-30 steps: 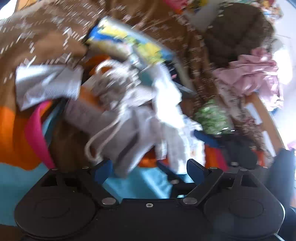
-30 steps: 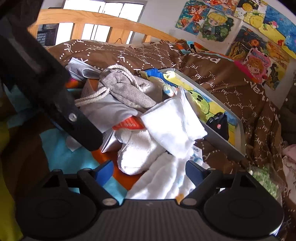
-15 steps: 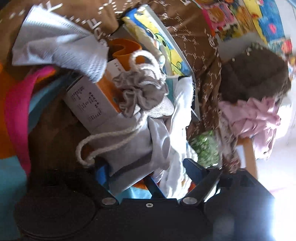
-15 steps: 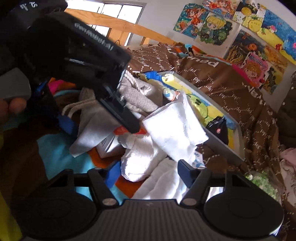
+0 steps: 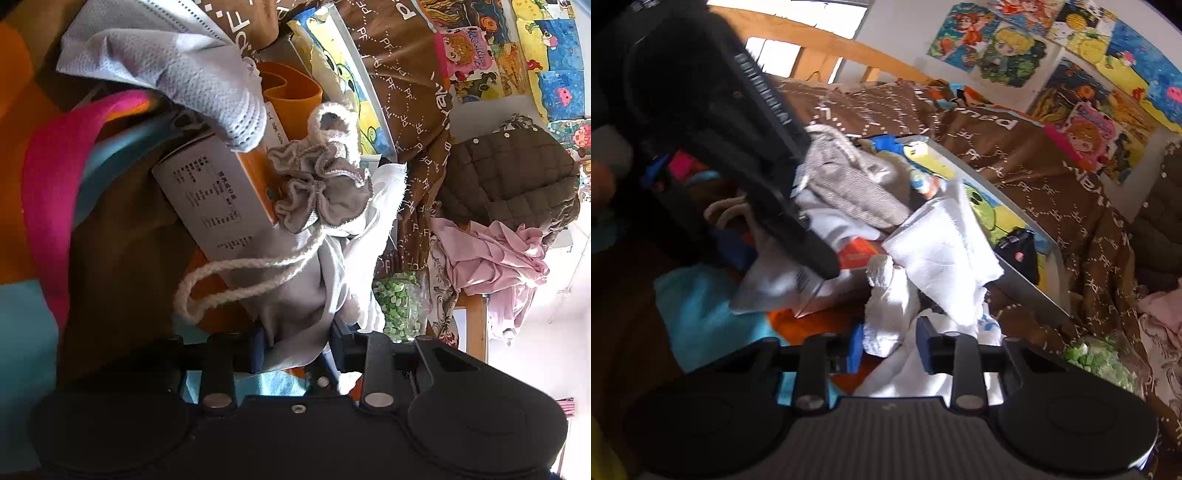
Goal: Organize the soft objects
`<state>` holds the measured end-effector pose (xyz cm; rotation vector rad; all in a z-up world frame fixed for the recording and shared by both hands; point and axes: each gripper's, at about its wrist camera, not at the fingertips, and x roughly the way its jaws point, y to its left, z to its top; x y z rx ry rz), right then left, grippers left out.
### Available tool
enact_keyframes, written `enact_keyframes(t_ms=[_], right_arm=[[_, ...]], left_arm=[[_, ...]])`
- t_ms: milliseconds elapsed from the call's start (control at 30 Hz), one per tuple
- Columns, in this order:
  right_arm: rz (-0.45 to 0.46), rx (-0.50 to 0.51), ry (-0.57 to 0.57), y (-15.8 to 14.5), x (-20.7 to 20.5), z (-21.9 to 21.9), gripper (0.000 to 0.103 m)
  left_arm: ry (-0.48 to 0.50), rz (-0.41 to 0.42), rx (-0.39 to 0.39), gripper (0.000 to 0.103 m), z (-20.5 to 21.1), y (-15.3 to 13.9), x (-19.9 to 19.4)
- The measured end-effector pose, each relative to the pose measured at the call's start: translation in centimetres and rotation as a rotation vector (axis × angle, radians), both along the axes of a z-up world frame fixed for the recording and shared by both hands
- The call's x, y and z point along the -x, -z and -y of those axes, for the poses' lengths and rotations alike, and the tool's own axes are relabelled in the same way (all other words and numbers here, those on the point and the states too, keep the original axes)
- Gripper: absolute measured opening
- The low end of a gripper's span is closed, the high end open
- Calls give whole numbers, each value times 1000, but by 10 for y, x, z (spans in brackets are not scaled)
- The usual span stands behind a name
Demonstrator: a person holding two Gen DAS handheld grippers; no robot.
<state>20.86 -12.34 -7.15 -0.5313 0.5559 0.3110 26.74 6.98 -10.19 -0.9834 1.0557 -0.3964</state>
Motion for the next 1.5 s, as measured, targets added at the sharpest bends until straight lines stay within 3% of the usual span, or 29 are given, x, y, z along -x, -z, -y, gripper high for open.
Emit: enact_keyframes(t_ms=[100,233,400,667,1100,1267,1433,1500], right_arm=[[-10,-27,14,-3,-1,2,19],[-20,-72,24,-9,-1,8,17],[1,-109,21,-20,6,11,14],[72,-110,-6,-38,24,16,14],[203,-207,0,-76,62,38,14],[260,-288,16,-92,72,56,14],[304,-332,14,-97,71,64,14],[334,-322,6,-97,70,62,14]], left_arm=[[0,22,-6,32,-1,0,3],[27,70,-23,16,4,-5,6],[68,168,-154,7,14,-22,13],[150,324,-417,6,28,-53,31],[225,719,-751,5,60,-114,104],[217,893,-842,5,78,-127,128],[145,975,-855,6,80,-133,134],[107,1030,-910,6,83,-133,135]])
